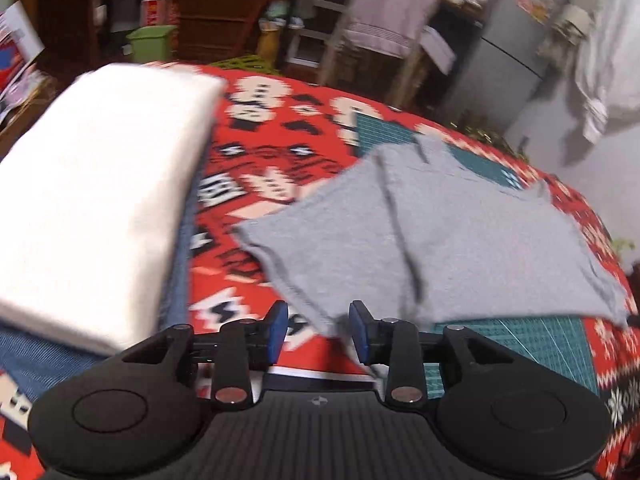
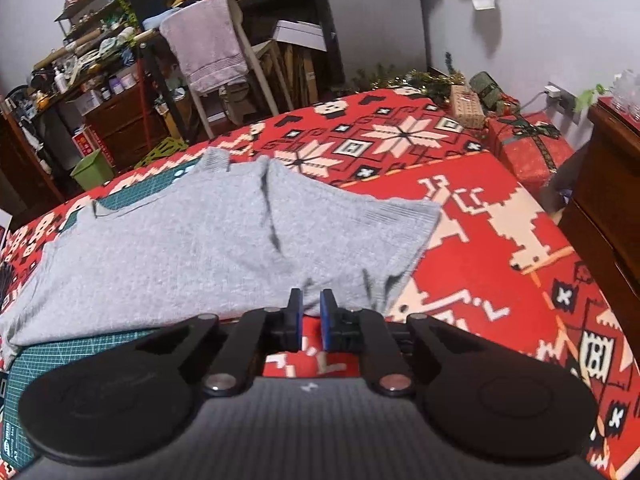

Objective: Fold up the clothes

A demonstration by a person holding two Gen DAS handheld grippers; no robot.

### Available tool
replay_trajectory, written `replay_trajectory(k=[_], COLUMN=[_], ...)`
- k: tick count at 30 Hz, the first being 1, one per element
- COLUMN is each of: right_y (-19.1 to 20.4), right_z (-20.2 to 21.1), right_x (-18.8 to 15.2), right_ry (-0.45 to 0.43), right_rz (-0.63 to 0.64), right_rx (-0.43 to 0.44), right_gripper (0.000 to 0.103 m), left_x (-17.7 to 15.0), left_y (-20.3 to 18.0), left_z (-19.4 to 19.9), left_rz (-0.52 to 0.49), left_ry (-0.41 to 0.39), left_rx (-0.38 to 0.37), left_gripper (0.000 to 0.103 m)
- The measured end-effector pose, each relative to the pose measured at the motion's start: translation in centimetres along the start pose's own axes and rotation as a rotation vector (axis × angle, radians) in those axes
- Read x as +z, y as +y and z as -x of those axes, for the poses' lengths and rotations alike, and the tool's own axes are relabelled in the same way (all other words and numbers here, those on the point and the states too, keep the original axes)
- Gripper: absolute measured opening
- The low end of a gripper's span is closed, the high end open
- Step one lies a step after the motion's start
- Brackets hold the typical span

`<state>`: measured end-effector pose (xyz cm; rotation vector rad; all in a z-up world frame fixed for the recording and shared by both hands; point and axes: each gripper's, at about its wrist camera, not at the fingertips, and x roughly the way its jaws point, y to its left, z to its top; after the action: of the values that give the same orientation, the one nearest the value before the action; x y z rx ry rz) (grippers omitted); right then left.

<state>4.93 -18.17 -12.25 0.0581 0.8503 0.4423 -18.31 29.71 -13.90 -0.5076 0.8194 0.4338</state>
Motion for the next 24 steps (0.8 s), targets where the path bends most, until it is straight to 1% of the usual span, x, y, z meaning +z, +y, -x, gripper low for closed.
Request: replay_trajectory(k=[3, 6, 7, 9, 14, 17, 18, 19, 21, 24], right_y=[-0.5, -0.9, -1.0, -1.2, -1.8, -2.2, -2.3, -2.5, -3.0, -4.1], right_z=[0.1, 0.3, 0.4, 0.5, 0.4, 0.2, 0.2, 0.2, 0.2, 0.0], right_x=[-0.3, -0.6, -0.6, -0.6, -0.5, -0.4, -0.4, -0.3, 0.0, 0.5], right_ry=[0.002, 0.002, 0.000, -0.004, -0.011, -0.015, -0.019, -0.024, -0.037, -0.051], right_rz=[-0.007, -0.013, -0.014, -0.015, -0.022, -0.025, -0.027, -0.030, -0.037, -0.058], right_rx=[-0.009, -0.012, -0.012, -0.015, -0.027, -0.038, -0.042, -0.048, -0.062, -0.098], right_gripper=[0.011, 0.011, 0.011, 0.011, 0.011, 0.011, 0.011, 0.011, 0.011, 0.014], left_x=[0.1, 0.2, 0.4, 0.8, 1.3, 1.4, 1.4, 1.4, 1.3, 1.4], left_y=[0.4, -0.2, -0.3, -0.4, -0.6, -0.5, -0.5, -0.5, -0.9, -1.9], left_z=[-0.5, -1.1, -1.3, -1.8, -2.6, -2.8, -2.9, -2.9, -2.4, -1.4], left_rz=[0.030, 0.035, 0.043, 0.053, 0.085, 0.115, 0.110, 0.101, 0.063, -0.060], left_ry=[-0.001, -0.029, -0.043, -0.068, -0.111, -0.136, -0.143, -0.146, -0.173, -0.232], left_rx=[0.007, 0.014, 0.029, 0.068, 0.100, 0.125, 0.143, 0.153, 0.176, 0.248], left_gripper=[0.036, 0.045, 0.046, 0.046, 0.044, 0.027, 0.007, 0.003, 0.003, 0.003])
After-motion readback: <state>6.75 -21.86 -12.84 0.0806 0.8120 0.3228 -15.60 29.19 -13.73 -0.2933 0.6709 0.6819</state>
